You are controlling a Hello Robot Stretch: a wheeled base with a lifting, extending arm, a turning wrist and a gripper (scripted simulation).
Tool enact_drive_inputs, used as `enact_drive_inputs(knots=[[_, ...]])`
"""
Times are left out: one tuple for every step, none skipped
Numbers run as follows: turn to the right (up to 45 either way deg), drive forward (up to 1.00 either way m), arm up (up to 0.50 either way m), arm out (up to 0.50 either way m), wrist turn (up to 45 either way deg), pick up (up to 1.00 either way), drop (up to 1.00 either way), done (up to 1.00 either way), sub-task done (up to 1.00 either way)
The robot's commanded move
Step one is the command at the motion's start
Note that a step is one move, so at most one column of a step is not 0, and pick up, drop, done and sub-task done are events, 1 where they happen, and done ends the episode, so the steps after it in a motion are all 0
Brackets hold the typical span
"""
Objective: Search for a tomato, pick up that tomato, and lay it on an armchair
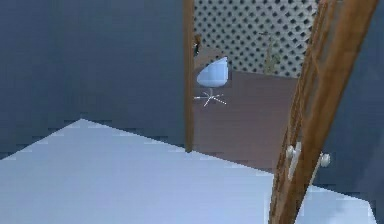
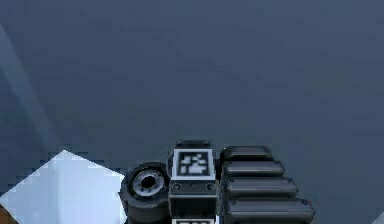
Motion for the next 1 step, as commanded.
enact_drive_inputs(knots=[[0.0, 0.90, 0.00, 0.00, 0.0, 0.00, 0.00, 0.00, 0.00]])
